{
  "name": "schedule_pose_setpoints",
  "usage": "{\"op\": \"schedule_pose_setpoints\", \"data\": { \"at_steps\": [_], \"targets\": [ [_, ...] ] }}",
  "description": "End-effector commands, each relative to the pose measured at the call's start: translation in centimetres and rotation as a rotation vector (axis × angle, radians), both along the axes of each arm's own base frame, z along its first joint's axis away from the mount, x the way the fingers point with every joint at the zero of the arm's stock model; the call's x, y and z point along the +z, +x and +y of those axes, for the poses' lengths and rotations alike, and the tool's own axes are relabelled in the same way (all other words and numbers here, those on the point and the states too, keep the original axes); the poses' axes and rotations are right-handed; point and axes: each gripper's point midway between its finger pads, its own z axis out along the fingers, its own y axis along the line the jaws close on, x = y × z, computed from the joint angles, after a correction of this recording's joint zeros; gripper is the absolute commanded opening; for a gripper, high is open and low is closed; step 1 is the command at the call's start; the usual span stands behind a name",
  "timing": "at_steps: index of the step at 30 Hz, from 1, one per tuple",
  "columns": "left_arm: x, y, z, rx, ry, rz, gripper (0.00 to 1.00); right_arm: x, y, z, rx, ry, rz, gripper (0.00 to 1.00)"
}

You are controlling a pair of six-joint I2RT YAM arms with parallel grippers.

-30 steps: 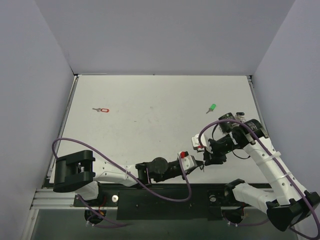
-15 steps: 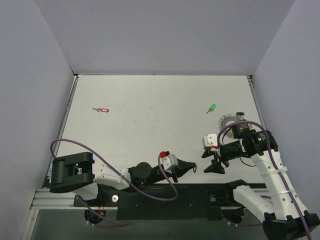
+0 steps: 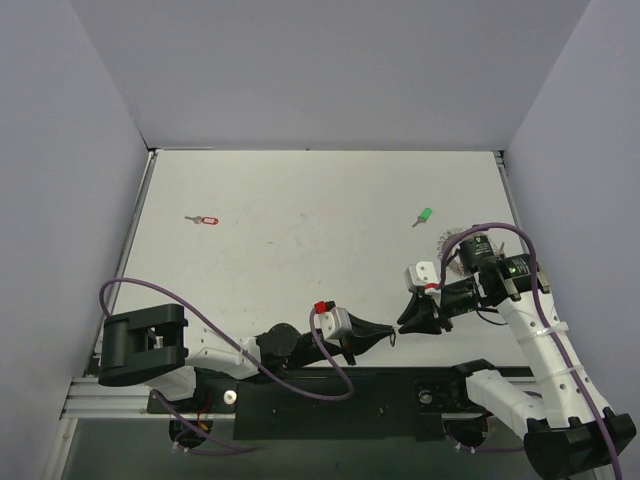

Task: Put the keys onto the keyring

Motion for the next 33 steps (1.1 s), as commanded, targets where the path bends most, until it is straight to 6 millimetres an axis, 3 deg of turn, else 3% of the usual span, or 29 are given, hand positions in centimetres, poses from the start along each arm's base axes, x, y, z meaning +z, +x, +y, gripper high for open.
{"op": "schedule_pose_setpoints", "data": {
  "at_steps": [1,21,26,33],
  "targets": [
    [4.95,-0.31,0.48,-0.022,-0.166,-0.022,0.00,0.75,-0.85,0.77,0.027,0.068,0.032,0.17],
    [5.01,-0.29,0.18,-0.033,-0.177,-0.018,0.00,0.19,-1.06,1.32,0.048,0.074,0.044,0.09],
    [4.92,-0.23,0.09,-0.031,-0.180,-0.014,0.00,0.19,-1.13,1.38,0.044,0.079,0.045,0.01],
    [4.55,-0.03,0.01,-0.026,-0.174,-0.006,0.00,0.21,-1.36,1.46,0.045,0.090,0.049,0.02]
  ]
}}
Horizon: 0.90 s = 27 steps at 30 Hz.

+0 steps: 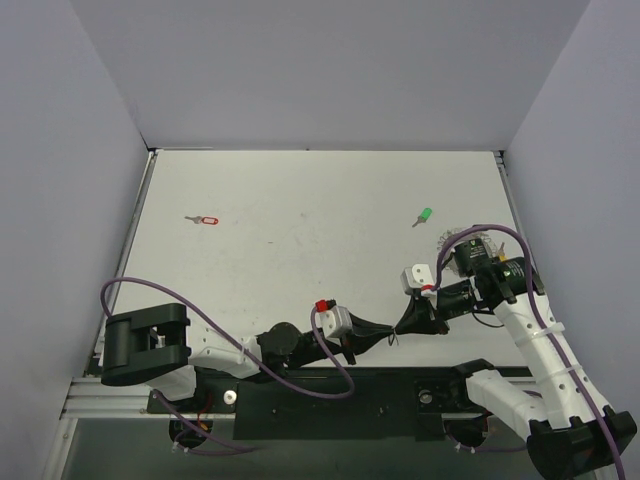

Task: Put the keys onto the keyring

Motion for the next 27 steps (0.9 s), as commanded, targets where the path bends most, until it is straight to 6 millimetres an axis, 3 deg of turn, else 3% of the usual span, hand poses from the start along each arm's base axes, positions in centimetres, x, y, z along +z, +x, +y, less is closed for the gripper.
{"op": "schedule_pose_setpoints", "data": {
  "at_steps": [1,8,21,25,27],
  "targets": [
    [5.0,-0.1,0.2,-0.014,-0.182,-0.011,0.00,1.1,-0.7,0.9,0.025,0.086,0.012,0.05],
    [4.7,-0.1,0.1,-0.016,-0.185,-0.002,0.00,1.1,-0.7,1.0,0.026,0.090,0.011,0.00],
    [4.6,0.5,0.6,0.014,-0.188,0.019,0.00,0.4,-0.6,0.2,0.008,0.029,-0.006,0.00],
    [4.2,0.8,0.9,0.031,-0.168,0.036,0.13,0.4,-0.2,-0.2,-0.021,-0.016,-0.001,0.00],
    [3.9,0.8,1.0,0.033,-0.147,0.040,0.29,0.2,-0.1,-0.4,-0.032,-0.034,-0.001,0.00]
  ]
}}
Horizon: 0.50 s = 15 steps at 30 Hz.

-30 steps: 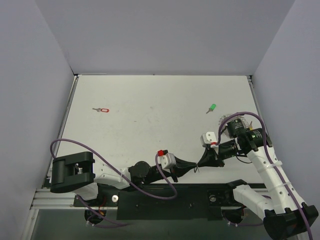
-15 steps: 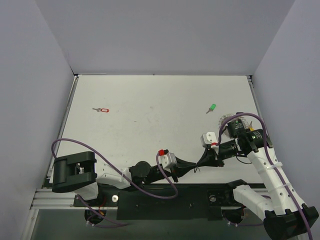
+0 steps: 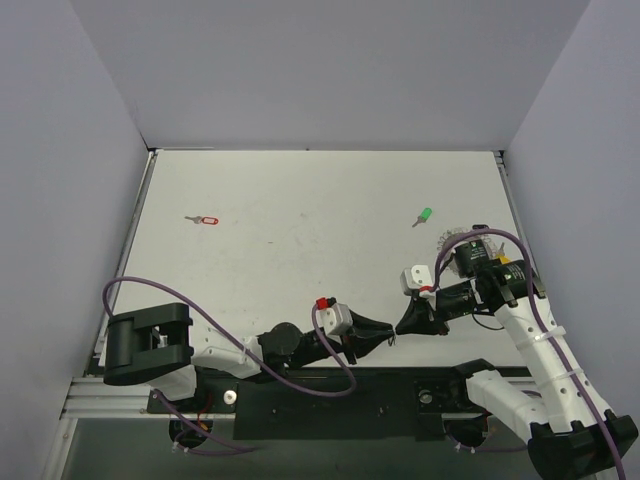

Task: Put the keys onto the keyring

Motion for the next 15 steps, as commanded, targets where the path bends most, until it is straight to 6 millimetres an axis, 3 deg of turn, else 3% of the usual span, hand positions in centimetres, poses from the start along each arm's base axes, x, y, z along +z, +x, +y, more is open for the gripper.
{"op": "schedule_pose_setpoints", "data": {
  "at_steps": [1,6,9,10,11,12,14,15],
  "targets": [
    [4.3,0.5,1.3,0.030,-0.144,0.001,0.33,0.3,-0.2,-0.4,-0.015,-0.039,0.005,0.00],
    [3.7,0.6,2.0,0.044,-0.091,-0.003,0.50,-0.2,0.1,-0.9,-0.034,-0.094,0.007,0.00],
    [3.6,0.7,2.6,0.061,-0.047,-0.028,0.52,-0.7,0.5,-1.6,-0.050,-0.165,0.001,0.00],
    [2.3,0.8,2.5,0.064,0.016,-0.031,0.53,-1.0,0.5,-1.9,-0.053,-0.198,-0.001,0.00],
    [2.9,0.9,2.6,0.068,0.023,-0.049,0.54,-1.0,0.6,-2.0,-0.053,-0.212,-0.001,0.00],
    [1.3,1.0,2.4,0.069,0.100,-0.049,0.54,-1.2,0.7,-2.3,-0.061,-0.238,-0.003,0.00],
    [1.4,1.3,1.8,0.082,0.166,-0.079,0.55,-1.3,0.8,-2.5,-0.060,-0.276,0.004,0.00],
    [0.1,1.3,1.7,0.079,0.235,-0.083,0.55,-1.4,0.8,-2.7,-0.058,-0.291,0.006,0.00]
  ]
}}
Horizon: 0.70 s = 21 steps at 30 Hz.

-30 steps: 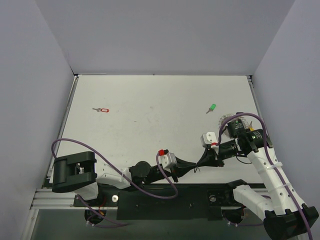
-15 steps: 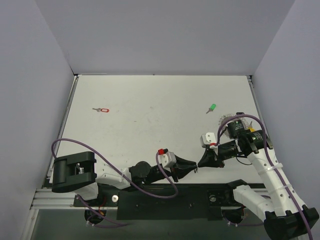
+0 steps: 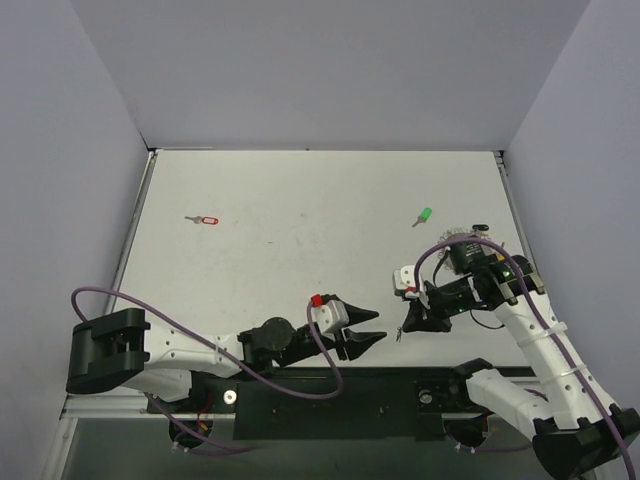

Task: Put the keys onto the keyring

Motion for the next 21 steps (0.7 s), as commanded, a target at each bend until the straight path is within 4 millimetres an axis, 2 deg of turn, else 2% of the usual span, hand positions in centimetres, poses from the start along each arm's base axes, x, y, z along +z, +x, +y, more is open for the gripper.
{"op": "schedule_pose_setpoints", "data": {
  "at_steps": [1,2,5,14,21],
  "targets": [
    [-1.2,0.8,-1.2,0.031,0.193,-0.063,0.55,0.0,0.1,-1.1,-0.018,-0.116,0.027,0.00],
    [-2.3,0.7,-1.4,0.030,0.241,-0.064,0.55,-0.1,0.1,-1.2,-0.017,-0.128,0.034,0.00],
    [-2.1,1.1,-2.2,0.045,0.257,-0.095,0.53,-0.2,0.3,-1.5,-0.027,-0.174,0.063,0.00],
    [-1.9,1.4,-4.8,0.049,0.256,-0.153,0.36,-0.9,0.2,-1.7,-0.017,-0.216,0.104,0.00],
    [-2.2,1.4,-5.6,0.044,0.253,-0.158,0.34,-1.0,0.1,-1.6,-0.011,-0.208,0.106,0.00]
  ]
}}
